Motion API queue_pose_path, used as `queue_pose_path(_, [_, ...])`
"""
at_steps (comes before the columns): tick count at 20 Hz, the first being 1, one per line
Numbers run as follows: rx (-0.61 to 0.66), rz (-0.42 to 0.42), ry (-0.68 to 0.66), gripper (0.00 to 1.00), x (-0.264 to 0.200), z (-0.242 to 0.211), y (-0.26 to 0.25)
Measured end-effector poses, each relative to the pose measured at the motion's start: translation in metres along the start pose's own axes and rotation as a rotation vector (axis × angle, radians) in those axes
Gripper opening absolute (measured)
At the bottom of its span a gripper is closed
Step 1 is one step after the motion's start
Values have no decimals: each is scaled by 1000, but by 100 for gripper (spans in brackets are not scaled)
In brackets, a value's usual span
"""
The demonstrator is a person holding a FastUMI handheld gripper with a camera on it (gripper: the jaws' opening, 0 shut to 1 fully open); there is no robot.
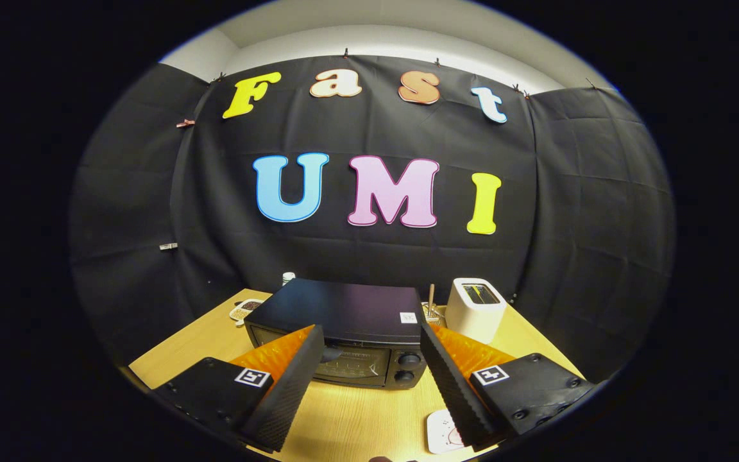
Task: Open the toaster oven, put the food inside, and close the toaster oven door.
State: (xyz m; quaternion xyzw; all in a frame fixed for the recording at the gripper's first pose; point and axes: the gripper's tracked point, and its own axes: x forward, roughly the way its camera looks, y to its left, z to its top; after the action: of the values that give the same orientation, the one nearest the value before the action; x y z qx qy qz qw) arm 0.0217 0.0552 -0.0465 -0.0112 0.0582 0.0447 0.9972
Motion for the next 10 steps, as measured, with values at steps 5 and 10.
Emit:
queue_pose_path(5, [21, 7, 34, 98, 16, -4, 13])
queue_pose_path(10, [28, -4, 66, 98, 48, -19, 24])
